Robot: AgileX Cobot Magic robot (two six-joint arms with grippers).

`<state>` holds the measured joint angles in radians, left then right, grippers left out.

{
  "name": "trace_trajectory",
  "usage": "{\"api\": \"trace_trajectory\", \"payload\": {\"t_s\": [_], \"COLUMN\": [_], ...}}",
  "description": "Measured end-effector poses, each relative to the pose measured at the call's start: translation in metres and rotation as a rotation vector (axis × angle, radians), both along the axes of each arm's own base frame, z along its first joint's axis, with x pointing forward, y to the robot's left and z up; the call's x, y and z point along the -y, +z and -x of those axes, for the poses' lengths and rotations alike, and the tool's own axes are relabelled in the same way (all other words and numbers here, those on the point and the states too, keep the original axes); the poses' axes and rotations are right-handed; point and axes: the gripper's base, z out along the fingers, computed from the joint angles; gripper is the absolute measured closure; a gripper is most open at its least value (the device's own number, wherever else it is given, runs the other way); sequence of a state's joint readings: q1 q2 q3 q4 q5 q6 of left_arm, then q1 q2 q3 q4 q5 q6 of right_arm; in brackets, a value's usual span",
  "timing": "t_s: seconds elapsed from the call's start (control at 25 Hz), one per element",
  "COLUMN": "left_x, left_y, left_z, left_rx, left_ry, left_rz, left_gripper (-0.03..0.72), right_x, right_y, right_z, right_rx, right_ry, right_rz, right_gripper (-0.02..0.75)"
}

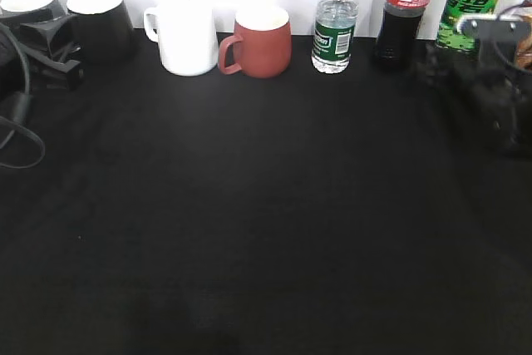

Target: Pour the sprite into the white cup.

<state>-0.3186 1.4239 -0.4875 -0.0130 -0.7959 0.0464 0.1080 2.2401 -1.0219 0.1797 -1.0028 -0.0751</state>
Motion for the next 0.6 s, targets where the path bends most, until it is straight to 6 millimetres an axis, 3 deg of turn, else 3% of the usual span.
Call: {"api": "trace_trajectory", "payload": {"t_s": [0.16,0.24,0.32,0.4,0.48,0.56,0.6], "left_x": [-0.001,-0.004,-0.003,-0.002,-0.005,-0.013,-0.019], "left_y": [0.004,0.012,0.027,0.037,0.046,0.06,0.078], "left_z": [0.003,0.006,0.007,0.015,0.034,0.064,0.085], "left_rx": [-0.007,-0.113,-0.33,-0.59,-0.82,-0.906,-0.853], "left_ry": [0.001,0.024,0.031,0.002,-0.025,-0.037,-0.045], "left_rz": [-0.001,-0.001,-0.012,-0.083,-0.157,-0.181,-0.16], "left_gripper": [0.432,0.399,0.333,0.277,0.145,0.089,0.087], "right_x": [-0.002,-0.001,-0.003,-0.004,-0.003,0.001,0.005], "right_y": [0.021,0.056,0.108,0.147,0.174,0.207,0.224], "right_z": [0.039,0.058,0.078,0.112,0.158,0.21,0.237], "right_rx": [-0.005,-0.063,-0.238,-0.441,-0.639,-0.705,-0.679], "right_ry": [0.04,0.058,0.095,0.135,0.173,0.201,0.203], "right_rz": [0.012,-0.002,-0.026,-0.041,-0.038,-0.029,-0.014], "right_gripper": [0.093,0.1,0.111,0.118,0.124,0.131,0.136]}}
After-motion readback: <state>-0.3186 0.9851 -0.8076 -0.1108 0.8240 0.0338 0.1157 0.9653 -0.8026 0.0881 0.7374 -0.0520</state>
